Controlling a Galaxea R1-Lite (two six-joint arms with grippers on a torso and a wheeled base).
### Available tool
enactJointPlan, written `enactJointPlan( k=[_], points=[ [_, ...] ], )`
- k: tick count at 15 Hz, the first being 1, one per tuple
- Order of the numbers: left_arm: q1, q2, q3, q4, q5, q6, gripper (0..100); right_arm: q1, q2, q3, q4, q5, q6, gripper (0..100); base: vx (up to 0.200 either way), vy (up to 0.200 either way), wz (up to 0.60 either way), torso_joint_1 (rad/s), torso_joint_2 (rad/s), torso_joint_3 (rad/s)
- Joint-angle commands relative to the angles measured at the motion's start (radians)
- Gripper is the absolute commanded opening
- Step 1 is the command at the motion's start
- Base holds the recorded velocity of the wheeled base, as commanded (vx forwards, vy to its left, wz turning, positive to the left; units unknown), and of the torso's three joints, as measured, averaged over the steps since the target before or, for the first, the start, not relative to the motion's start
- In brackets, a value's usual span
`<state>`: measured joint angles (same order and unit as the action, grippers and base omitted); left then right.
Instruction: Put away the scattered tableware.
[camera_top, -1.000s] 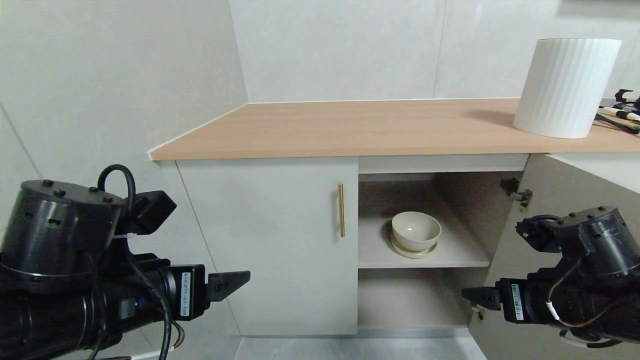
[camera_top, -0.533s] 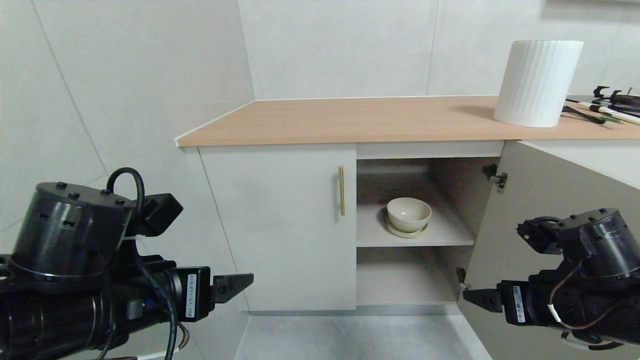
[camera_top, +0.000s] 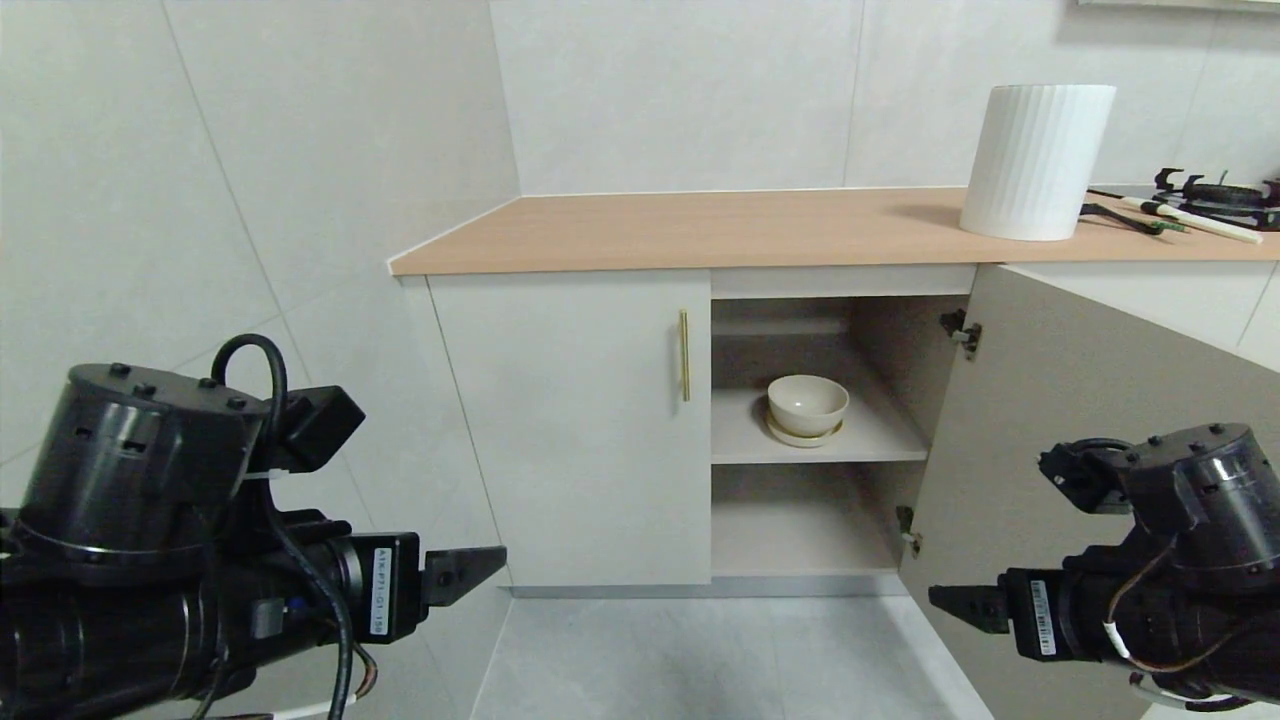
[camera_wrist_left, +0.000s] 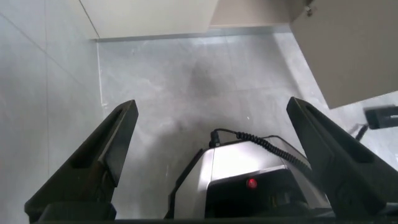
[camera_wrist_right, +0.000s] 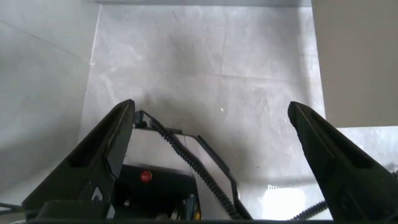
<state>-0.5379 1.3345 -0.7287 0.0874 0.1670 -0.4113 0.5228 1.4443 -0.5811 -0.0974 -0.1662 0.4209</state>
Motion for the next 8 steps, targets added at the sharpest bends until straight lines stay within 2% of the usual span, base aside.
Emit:
enactJointPlan(
  k=[1,8],
  points=[
    [-0.001,-0.001,0.0,0.0,0.0,0.0,100,0.002,-0.047,0.003,0.001,-0.001,-0.001,100,0.0,0.0,0.0,0.0,0.0,0.0],
    [-0.001,0.0,-0.001,0.0,0.005,0.0,100,0.002,-0.091,0.035,0.001,-0.001,-0.004,100,0.0,0.0,0.0,0.0,0.0,0.0]
  ],
)
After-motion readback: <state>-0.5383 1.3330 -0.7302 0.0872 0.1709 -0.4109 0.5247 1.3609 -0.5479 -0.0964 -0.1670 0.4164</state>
